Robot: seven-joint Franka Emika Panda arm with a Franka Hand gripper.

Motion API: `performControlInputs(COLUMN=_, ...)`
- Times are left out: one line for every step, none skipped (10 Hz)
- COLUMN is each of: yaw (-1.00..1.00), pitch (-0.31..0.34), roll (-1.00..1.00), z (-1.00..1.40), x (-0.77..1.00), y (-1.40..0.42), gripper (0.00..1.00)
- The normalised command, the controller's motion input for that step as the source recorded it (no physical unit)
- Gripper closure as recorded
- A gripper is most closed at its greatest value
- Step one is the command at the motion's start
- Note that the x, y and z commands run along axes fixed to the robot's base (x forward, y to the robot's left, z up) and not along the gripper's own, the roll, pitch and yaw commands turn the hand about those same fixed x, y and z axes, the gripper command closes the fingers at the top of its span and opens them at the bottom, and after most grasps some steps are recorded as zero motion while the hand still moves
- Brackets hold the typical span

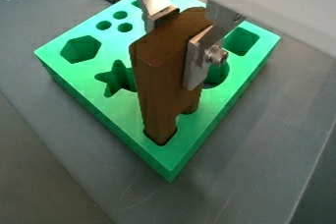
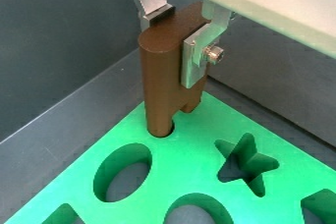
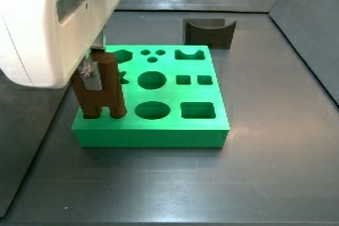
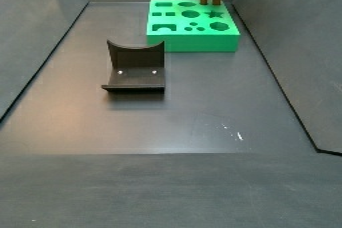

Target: Insert the square-circle object.

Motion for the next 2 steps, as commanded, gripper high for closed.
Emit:
performControlInputs(yaw=0.0, pitch=0.0, roll=0.03, z=0.0, x=0.0, y=-0.03, gripper=1.0)
performControlInputs(yaw=0.0, pitch=0.0, roll=-0.01, z=0.0, x=0.0, y=0.0, gripper=1.0)
